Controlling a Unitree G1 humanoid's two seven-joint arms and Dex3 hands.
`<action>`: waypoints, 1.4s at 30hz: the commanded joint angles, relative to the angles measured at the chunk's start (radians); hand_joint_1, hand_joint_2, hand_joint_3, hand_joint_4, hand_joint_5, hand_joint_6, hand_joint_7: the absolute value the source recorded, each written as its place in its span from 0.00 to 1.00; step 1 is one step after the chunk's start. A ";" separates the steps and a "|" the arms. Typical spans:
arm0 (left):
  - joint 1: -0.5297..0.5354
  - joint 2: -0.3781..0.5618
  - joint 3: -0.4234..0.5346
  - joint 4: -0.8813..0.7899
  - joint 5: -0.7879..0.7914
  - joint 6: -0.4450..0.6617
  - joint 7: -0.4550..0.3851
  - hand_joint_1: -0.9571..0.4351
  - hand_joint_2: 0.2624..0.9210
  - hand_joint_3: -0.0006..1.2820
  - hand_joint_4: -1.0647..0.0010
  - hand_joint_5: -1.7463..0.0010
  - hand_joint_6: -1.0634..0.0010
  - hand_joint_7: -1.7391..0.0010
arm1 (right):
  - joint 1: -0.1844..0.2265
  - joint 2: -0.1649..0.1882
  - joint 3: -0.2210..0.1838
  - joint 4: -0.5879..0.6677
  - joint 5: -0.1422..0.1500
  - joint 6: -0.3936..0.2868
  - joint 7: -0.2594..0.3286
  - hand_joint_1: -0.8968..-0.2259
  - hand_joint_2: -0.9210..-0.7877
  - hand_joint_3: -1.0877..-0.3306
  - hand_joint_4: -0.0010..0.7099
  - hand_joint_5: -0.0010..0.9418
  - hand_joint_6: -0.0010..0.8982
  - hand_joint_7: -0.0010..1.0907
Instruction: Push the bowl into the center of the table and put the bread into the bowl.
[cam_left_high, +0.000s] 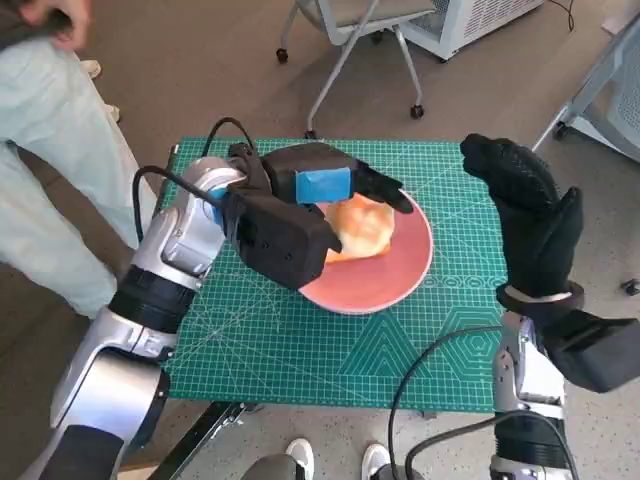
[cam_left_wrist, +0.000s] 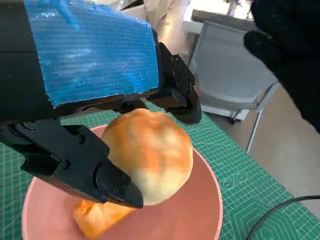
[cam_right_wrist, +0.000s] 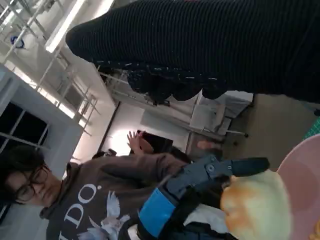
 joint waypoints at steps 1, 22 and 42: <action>0.034 0.019 0.030 -0.046 -0.015 0.019 -0.001 0.56 0.87 0.02 0.72 1.00 0.66 0.99 | 0.011 -0.006 -0.006 0.008 -0.005 0.003 -0.007 0.30 0.00 0.42 0.25 0.01 0.09 0.45; 0.198 -0.003 0.340 -0.139 -0.496 -0.003 -0.098 0.32 0.88 0.02 0.89 0.99 0.82 0.99 | -0.036 -0.025 -0.004 -0.047 -0.010 0.051 -0.023 0.31 0.00 0.44 0.27 0.01 0.12 0.40; 0.402 -0.265 0.505 -0.391 -0.712 -0.058 0.141 0.13 1.00 0.26 0.81 0.93 1.00 0.60 | -0.097 -0.043 0.021 -0.172 -0.049 0.142 -0.048 0.27 0.00 0.43 0.28 0.01 0.13 0.40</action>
